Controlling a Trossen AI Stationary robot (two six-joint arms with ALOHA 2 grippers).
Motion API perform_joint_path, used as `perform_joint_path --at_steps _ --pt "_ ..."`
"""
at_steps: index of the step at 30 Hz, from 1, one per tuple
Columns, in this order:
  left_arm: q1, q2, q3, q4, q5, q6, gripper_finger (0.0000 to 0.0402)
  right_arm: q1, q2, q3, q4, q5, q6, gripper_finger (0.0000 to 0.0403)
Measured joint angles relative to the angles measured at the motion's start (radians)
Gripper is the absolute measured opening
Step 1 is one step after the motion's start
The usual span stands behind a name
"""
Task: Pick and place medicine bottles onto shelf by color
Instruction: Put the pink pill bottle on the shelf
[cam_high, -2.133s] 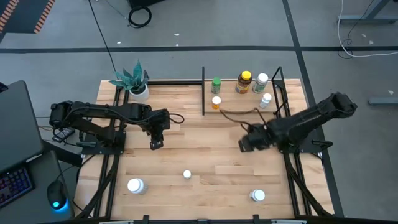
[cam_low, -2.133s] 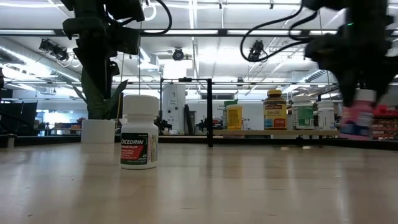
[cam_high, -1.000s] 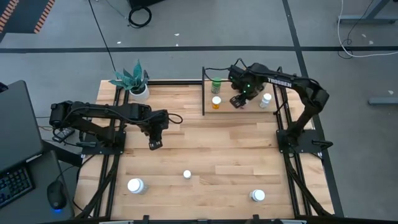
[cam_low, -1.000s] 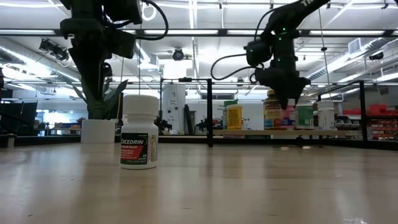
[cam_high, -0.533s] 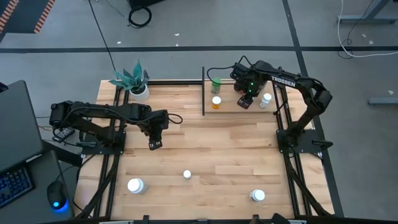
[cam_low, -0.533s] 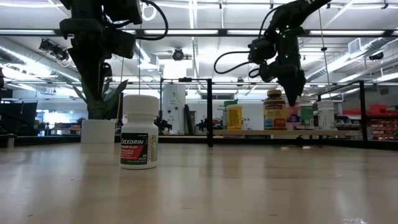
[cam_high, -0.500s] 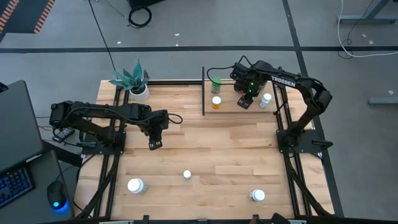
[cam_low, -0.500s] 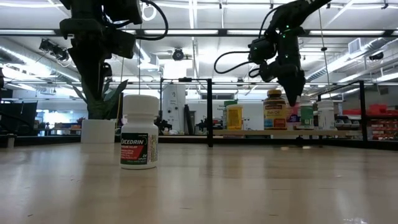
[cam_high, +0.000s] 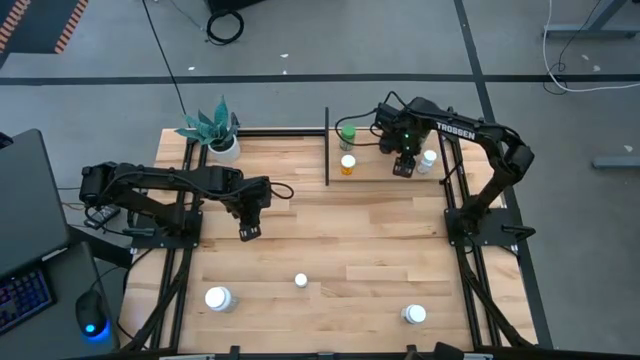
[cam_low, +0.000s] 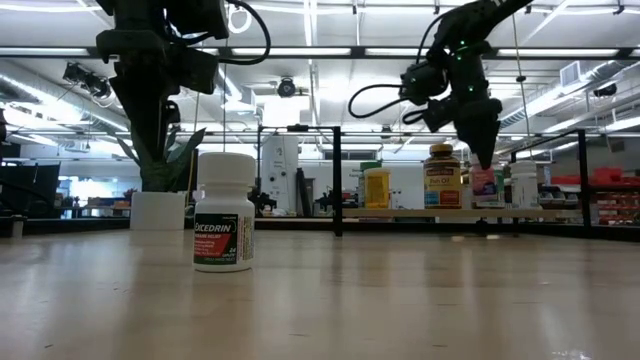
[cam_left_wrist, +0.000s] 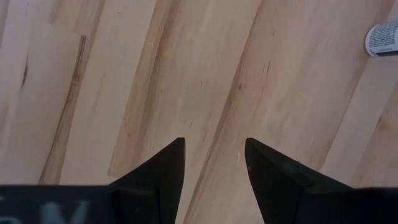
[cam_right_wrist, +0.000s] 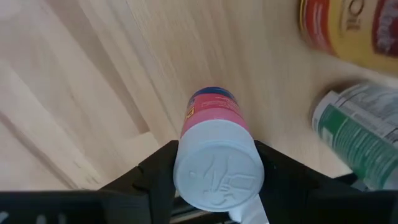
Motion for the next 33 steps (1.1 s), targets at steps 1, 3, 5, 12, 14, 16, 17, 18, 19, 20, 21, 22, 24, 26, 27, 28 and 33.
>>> perform_joint_path --at_steps 1,3,5,12,14,16,17,18,19,20,21,22,24,26,27,28,33 --pt "0.000 0.000 0.000 0.001 0.000 0.000 0.0176 0.000 0.000 0.000 0.012 -0.002 -0.002 0.0197" --pt "0.000 0.000 0.000 0.001 0.000 0.000 0.0175 0.000 0.000 0.000 0.035 -0.011 -0.004 0.0197" --pt "0.000 0.000 0.000 0.001 0.000 -0.004 0.0173 0.000 0.000 0.000 0.045 -0.018 -0.006 0.0197" --pt "0.000 0.000 0.000 0.001 0.000 -0.007 0.0176 0.001 0.000 0.000 0.050 -0.029 -0.068 0.0195" --pt "0.000 0.000 0.000 0.001 0.000 -0.007 0.0176 0.001 0.000 0.000 0.051 -0.029 -0.099 0.0195" --pt "0.000 0.000 0.000 0.000 0.000 -0.008 0.0174 0.001 0.000 0.000 0.051 -0.029 -0.123 0.0195" --pt "0.000 0.000 0.000 0.000 0.000 -0.008 0.0173 0.001 0.000 0.000 0.051 -0.029 -0.134 0.0195" --pt "0.000 0.000 0.000 0.000 0.000 -0.008 0.0172 0.000 0.000 0.000 0.051 -0.029 -0.139 0.0196" --pt "0.000 0.000 0.000 0.000 0.000 -0.008 0.0172 -0.004 0.000 -0.001 0.051 -0.029 -0.141 0.0196" --pt "0.000 0.000 0.000 -0.001 0.000 -0.008 0.0172 -0.008 0.000 -0.003 0.051 -0.030 -0.143 0.0196" --pt "0.000 0.000 0.000 -0.001 0.000 -0.009 0.0173 -0.012 0.000 -0.008 0.052 -0.030 -0.142 0.0196" --pt "0.000 0.000 0.000 -0.001 0.000 -0.012 0.0174 -0.017 0.000 -0.018 0.051 -0.030 -0.138 0.0196" --pt "0.000 0.000 0.000 0.000 0.000 -0.019 0.0176 -0.028 0.000 -0.047 0.051 -0.030 -0.120 0.0196" --pt "0.000 0.000 0.000 0.000 0.000 -0.023 0.0177 -0.041 0.000 -0.080 0.050 -0.033 -0.097 0.0196" --pt "0.000 0.000 0.000 0.000 0.000 -0.023 0.0178 -0.046 -0.002 -0.095 0.049 -0.040 -0.085 0.0196" --pt "0.000 0.000 0.000 0.000 0.000 -0.023 0.0178 -0.052 -0.007 -0.108 0.055 -0.048 -0.074 0.0196" --pt "0.000 0.000 0.000 0.000 0.000 -0.023 0.0173 -0.069 -0.059 -0.156 0.129 -0.063 -0.050 0.0197"
